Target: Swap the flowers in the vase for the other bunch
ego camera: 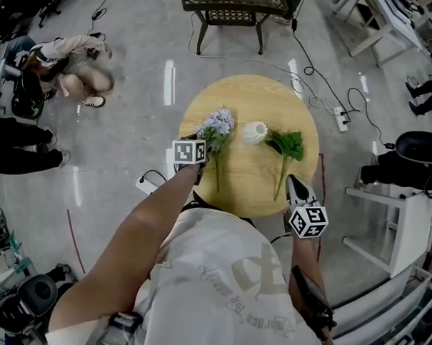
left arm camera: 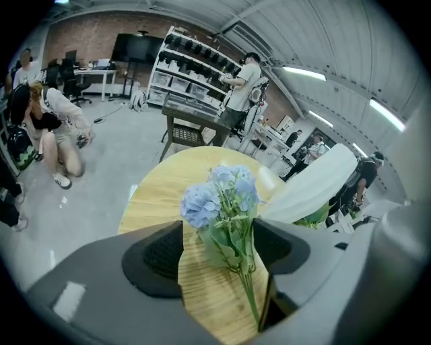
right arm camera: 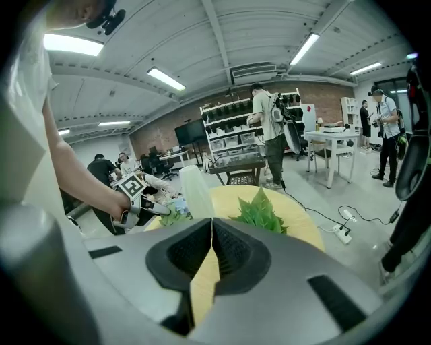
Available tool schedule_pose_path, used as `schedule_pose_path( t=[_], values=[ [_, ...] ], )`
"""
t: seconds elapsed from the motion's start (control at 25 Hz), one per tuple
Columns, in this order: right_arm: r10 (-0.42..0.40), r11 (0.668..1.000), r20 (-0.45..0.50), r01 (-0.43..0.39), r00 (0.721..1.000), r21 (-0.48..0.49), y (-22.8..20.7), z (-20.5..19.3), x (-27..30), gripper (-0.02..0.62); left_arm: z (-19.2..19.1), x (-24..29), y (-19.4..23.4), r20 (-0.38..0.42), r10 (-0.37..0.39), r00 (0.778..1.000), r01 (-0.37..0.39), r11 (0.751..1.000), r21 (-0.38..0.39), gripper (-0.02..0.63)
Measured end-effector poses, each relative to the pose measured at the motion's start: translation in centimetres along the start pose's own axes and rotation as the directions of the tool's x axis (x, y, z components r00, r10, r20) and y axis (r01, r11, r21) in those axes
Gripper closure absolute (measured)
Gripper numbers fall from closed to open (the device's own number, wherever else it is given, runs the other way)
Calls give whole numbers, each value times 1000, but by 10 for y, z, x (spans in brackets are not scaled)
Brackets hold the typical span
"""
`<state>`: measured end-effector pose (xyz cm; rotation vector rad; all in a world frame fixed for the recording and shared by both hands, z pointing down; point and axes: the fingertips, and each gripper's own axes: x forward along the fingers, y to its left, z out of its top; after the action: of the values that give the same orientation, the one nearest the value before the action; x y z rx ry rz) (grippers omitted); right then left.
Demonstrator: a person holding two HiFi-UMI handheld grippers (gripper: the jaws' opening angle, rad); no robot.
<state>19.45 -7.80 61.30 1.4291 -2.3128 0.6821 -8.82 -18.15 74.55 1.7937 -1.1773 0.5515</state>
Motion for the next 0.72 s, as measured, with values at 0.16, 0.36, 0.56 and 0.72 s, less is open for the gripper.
schedule_pose_path(
  t=[0.16, 0.36, 0.56, 0.72],
  values=[
    [-16, 1000, -2, 16, 1000, 13, -6, -5, -5, 588, -2, 10, -3, -30, -13, 999, 13, 1000, 1, 281],
    [-31, 999, -6, 31, 1000, 26, -13, -8, -8, 588, -5, 18, -4, -62, -16, 998, 15, 1000, -9, 364],
    [-38, 999, -5, 38, 999, 35, -17, -11, -10, 588, -8, 24, -8, -76, -17, 997, 16, 1000, -6, 457],
    [-39, 998, -5, 39, 999, 39, -18, -11, -11, 588, -6, 23, -12, -70, -27, 997, 26, 1000, -17, 538]
  ],
)
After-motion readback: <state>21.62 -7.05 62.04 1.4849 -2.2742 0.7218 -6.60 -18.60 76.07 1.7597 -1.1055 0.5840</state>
